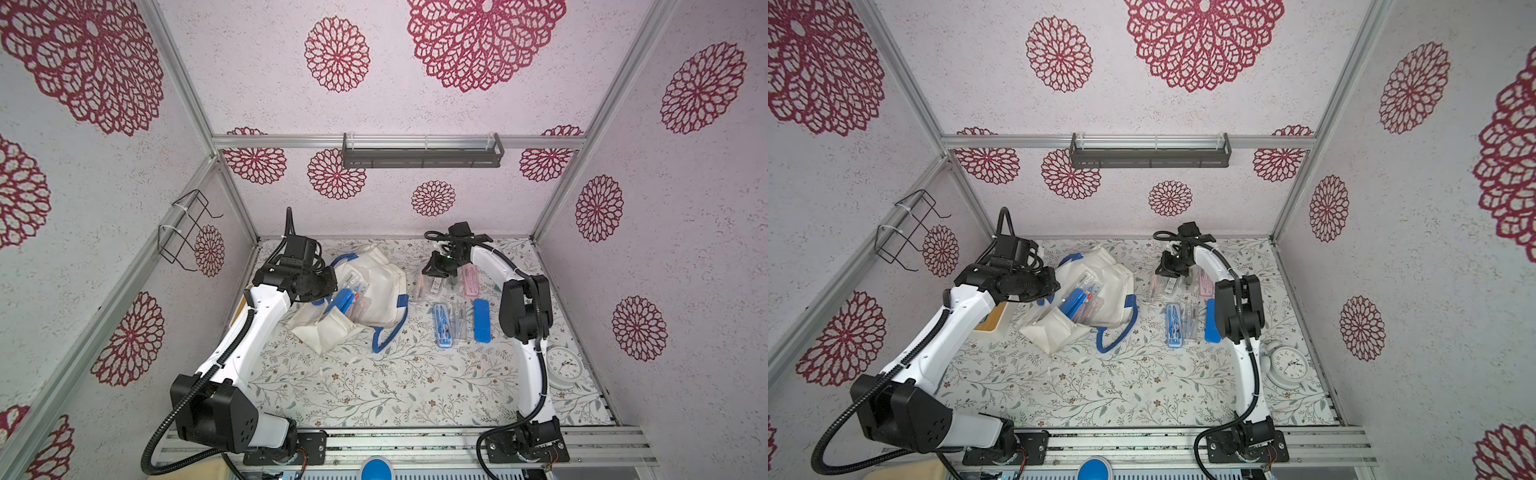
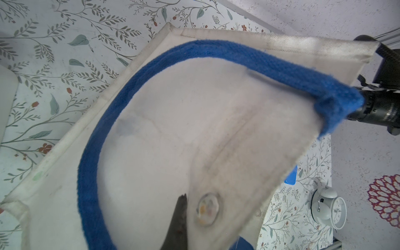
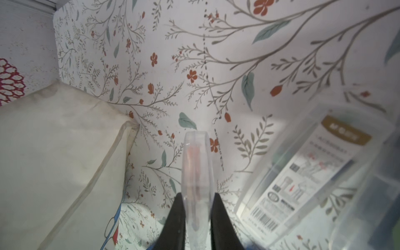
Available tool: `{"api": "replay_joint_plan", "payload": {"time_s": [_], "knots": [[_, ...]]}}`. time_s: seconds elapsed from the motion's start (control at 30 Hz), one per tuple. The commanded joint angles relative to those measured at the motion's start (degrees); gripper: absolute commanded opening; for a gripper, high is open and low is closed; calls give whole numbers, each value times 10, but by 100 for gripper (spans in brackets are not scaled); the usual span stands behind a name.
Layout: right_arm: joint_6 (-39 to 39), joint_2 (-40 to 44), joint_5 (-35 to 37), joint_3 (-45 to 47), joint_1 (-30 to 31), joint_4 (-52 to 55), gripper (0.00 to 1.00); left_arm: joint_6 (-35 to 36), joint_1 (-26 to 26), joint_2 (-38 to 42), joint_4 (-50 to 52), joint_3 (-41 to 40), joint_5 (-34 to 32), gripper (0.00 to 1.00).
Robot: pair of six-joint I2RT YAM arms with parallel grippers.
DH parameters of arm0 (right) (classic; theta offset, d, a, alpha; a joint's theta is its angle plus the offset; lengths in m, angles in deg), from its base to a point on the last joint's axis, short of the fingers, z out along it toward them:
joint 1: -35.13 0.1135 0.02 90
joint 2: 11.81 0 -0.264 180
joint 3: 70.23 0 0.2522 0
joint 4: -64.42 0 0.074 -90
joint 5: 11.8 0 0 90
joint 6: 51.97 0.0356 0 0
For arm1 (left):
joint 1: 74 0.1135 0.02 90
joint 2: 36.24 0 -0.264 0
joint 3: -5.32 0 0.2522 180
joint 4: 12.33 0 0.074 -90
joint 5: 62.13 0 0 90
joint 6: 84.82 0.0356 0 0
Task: Take out the compass set from the canvas bag
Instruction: Place the compass set at the center of the board.
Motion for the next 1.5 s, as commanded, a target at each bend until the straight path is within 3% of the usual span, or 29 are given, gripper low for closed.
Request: {"api": "replay_joint_plan", "payload": {"time_s": [0.0, 0.37, 0.77, 0.9, 1.03, 1.13, 1.27, 1.47], "knots": [[-36, -26, -13, -61, -18, 69, 12, -26, 3, 26, 5, -10, -4, 0], [6, -73, -48, -80, -31, 24, 14, -28, -5, 22, 18, -4, 5, 0], [152, -50, -79, 14, -31, -151, 15, -35, -15, 11, 20, 11, -4, 0], [147, -42, -56, 13, -32, -136, 29, -30, -15, 10, 21, 15, -6, 0], [153, 0, -27, 28, -33, -140, 48, -25, -15, 10, 20, 20, -7, 0], [163, 39, 3, 36, -34, -137, 53, -22, -17, 6, 18, 26, -4, 0], [186, 101, 14, 64, -32, -154, 53, -20, -18, 1, 13, 32, -4, 0], [220, 231, 25, 171, 2, -184, 42, -15, -22, -9, 10, 45, 1, 0]]}}
